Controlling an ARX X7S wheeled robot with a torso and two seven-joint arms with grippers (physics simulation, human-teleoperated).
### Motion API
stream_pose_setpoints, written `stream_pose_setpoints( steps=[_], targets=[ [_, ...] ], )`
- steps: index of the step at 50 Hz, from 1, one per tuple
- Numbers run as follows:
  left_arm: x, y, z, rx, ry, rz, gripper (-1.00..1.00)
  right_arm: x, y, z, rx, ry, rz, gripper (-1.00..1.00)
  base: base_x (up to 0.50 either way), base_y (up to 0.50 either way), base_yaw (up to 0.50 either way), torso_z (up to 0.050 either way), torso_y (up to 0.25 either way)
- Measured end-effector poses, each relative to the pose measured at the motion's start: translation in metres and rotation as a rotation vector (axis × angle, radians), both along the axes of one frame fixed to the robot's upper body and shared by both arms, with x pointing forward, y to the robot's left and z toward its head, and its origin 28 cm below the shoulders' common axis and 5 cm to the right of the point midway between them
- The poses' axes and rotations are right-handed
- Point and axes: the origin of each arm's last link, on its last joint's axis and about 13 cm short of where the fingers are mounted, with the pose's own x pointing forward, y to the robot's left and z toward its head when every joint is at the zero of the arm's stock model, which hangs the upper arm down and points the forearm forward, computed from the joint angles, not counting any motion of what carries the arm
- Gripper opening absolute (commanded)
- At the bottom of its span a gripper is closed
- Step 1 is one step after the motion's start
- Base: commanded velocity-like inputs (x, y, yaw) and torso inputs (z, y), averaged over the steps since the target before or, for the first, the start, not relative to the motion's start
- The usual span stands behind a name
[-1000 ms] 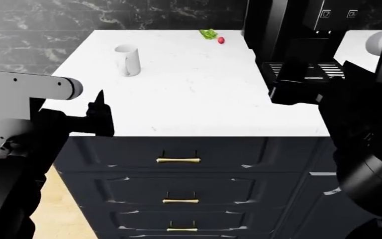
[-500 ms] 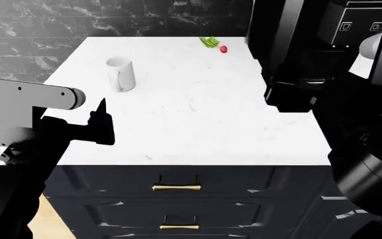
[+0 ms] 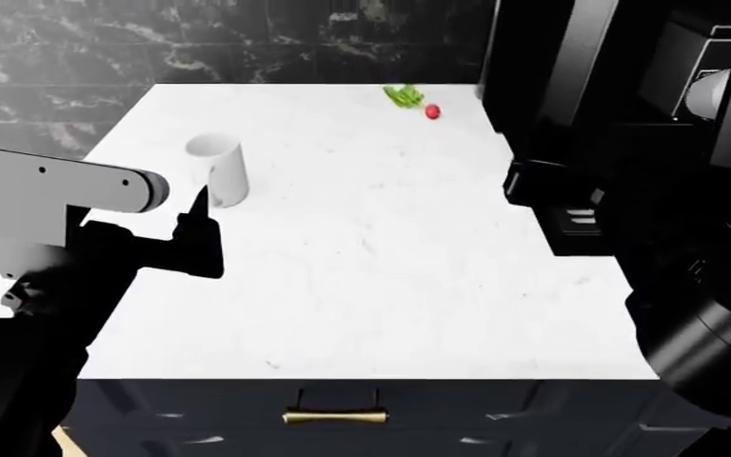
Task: A wet mug is on the counter and needs to be dried. Pick it up and place it upside down in the open cabinet.
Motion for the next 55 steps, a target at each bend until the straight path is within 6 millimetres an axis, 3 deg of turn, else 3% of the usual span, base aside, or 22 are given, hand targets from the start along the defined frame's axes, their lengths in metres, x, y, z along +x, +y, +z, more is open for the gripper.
stream_pose_setpoints(
  steps=[41, 46, 55],
  targets=[
    [-0.005, 0.002, 0.003, -0.009, -0.023, -0.007, 1.00, -0.005, 0.005, -0.002, 0.005, 0.009, 0.035, 1.00, 0.24, 0.00, 0.00, 0.000, 0.001],
    [-0.007, 0.003, 0.004, -0.010, -0.030, -0.002, 1.00, 0.006, 0.005, -0.011, 0.023, 0.126, 0.054, 1.00, 0.24, 0.00, 0.00, -0.045, -0.011],
    [-0.010, 0.004, 0.005, -0.010, -0.037, 0.000, 1.00, 0.008, 0.003, -0.014, 0.033, 0.163, 0.051, 1.00, 0.24, 0.00, 0.00, -0.075, 0.000]
  ],
)
